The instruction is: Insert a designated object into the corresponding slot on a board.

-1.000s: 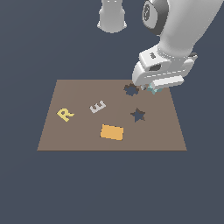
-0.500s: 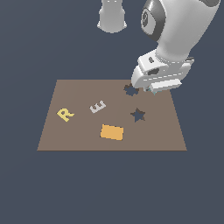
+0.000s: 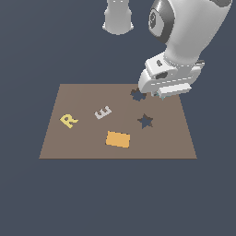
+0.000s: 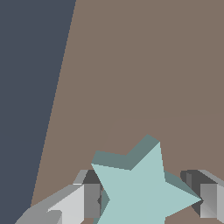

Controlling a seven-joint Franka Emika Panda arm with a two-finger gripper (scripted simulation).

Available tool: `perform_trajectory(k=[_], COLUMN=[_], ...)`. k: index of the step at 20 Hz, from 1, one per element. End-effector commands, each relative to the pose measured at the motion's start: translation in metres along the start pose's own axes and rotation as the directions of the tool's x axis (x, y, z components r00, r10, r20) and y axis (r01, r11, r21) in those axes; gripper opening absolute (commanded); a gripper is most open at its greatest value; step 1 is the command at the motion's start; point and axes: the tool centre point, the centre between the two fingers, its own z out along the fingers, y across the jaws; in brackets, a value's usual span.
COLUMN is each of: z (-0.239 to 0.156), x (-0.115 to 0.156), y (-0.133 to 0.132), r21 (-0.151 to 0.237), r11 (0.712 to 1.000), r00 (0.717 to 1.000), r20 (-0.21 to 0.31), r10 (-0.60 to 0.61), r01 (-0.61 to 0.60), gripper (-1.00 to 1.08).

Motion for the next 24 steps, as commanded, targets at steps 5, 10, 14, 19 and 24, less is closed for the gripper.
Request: perform_trajectory(k=[5,10,14,19,24], z=[-0.001,-0.003,-0.005,-0.007,-0.009], x=[0.010,0.028,0.049,0.075,0.091], y=[0.007,0.021,0.039,0.067,0.089], r21=[0.000,0.001,0.001,0.000,0.000], r11=[0.999,0.995,0.984,0.959,0.935], r00=[0.999,0.995,0.984,0.959,0.935], r20=[0.000,0.000,0.000,0.000,0.001], r10=[0.033,0.100,0.178,0.284,0.356], r01=[-0.033,-0.100,-0.178,-0.284,-0.356], gripper=[-1.00,-1.00,-1.00,-1.00,-1.00])
